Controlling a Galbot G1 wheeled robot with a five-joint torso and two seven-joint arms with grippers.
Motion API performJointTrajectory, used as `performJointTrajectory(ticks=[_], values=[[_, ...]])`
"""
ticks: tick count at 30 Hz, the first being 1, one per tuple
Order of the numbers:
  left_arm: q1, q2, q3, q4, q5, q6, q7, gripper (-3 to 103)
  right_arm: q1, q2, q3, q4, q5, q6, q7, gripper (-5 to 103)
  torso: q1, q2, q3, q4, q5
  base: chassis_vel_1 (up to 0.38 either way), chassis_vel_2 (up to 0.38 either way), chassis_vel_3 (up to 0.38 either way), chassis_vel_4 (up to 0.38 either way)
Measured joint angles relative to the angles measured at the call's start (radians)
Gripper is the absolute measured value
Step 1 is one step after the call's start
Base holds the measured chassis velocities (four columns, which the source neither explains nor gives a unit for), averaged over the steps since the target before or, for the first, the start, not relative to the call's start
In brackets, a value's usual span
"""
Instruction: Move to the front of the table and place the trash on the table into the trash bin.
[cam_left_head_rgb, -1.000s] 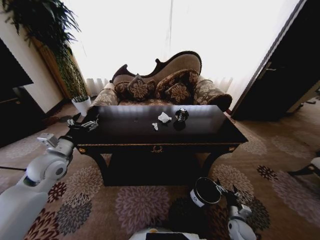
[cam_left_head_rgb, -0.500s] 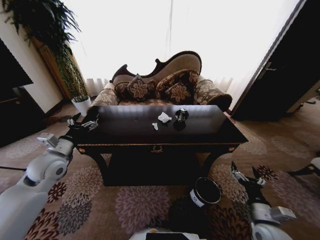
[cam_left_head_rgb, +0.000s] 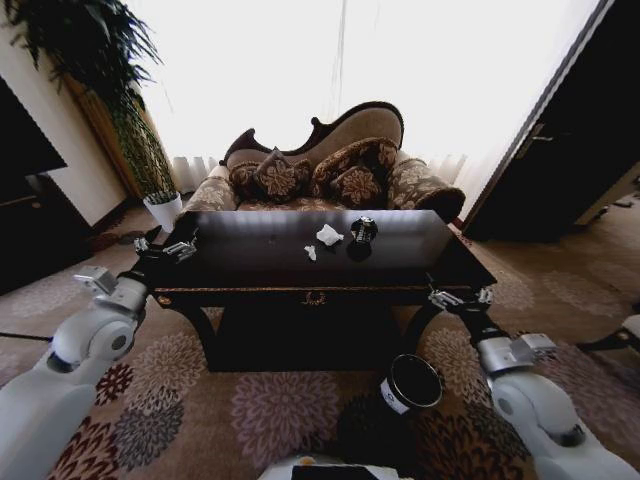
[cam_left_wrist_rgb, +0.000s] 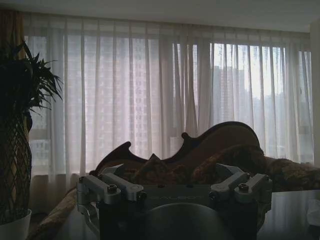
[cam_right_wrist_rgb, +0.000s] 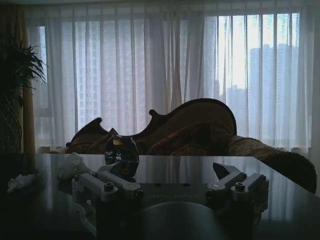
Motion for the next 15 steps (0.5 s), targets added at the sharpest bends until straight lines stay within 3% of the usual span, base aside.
performJointTrajectory(ticks=[8,13,15], values=[[0.0,0.0,0.0,0.0,0.0,0.0,0.0,100,0.282,-0.154,-0.221,-0.181,0.108,-0.003,-0.029,100,0.0,0.0,0.0,-0.0002,-0.0003,0.0,0.0,0.0,0.0],[0.0,0.0,0.0,0.0,0.0,0.0,0.0,100,0.437,-0.192,-0.345,-0.245,0.143,0.0,-0.039,100,0.0,0.0,0.0,0.0001,-0.0004,0.0,0.0,0.0,0.0],[0.0,0.0,0.0,0.0,0.0,0.0,0.0,100,0.531,-0.205,-0.442,-0.287,0.175,0.003,-0.045,100,0.0,0.0,0.0,0.0001,-0.0004,0.0,0.0,0.0,0.0]])
